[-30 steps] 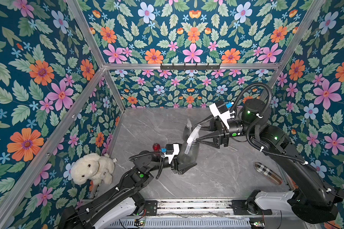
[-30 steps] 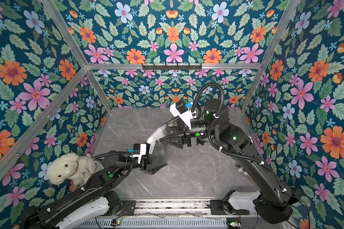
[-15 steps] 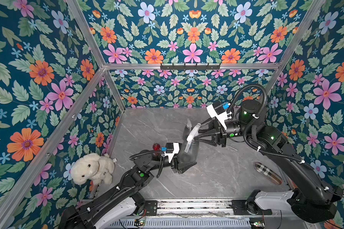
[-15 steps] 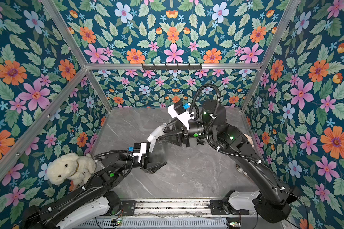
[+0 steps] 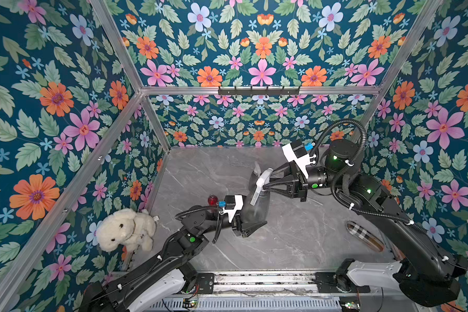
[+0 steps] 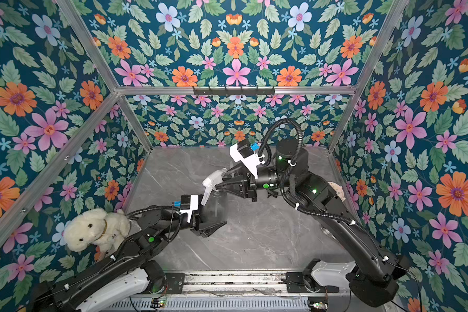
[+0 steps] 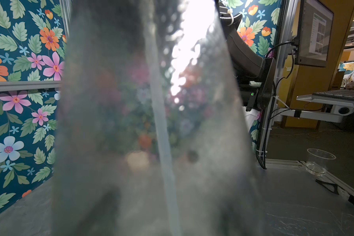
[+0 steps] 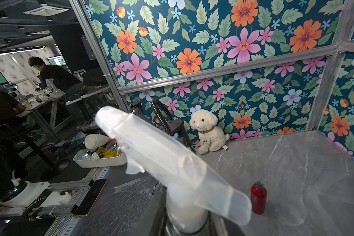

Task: Attach spray nozzles to spray bottles
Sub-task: Screw the spray nozzle on the spray bottle.

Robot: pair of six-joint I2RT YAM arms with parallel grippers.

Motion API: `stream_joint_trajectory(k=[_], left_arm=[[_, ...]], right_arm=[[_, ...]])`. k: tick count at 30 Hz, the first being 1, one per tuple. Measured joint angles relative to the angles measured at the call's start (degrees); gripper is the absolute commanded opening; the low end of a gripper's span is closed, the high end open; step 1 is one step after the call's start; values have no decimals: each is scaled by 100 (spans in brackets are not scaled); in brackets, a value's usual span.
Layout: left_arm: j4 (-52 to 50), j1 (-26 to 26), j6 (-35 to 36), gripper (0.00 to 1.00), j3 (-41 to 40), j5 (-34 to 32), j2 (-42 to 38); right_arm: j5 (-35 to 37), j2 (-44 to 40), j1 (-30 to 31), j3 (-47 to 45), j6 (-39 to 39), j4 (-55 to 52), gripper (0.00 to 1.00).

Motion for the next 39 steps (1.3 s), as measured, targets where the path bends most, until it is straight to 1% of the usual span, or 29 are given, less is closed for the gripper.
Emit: stream_joint_trajectory(k=[4,8,17,23,26,34,39], left_arm=[[0,0,22,0,-11,-164,-46],[-4,0,68,0,-31,-400,-90],[-144,0,245,0,-70,-1117,-181],[-197,-11,511,0,-72,-1596,-173],[-195,-15,638,0,-72,-1856,-131],[-190,-26,815,0,-74,-2498,42],[-210,-26,850,0,-74,-2874,120]], right_arm=[[391,-61,179,-151,-4,227,19],[776,-133,308,-365,39,566,18],[1670,-175,568,-859,466,1364,17],[2417,-258,826,-1174,667,1770,16],[2918,-264,1008,-1290,752,1937,16],[4699,-68,1672,-1412,981,2190,16],[5641,129,2013,-1471,1215,2481,17]])
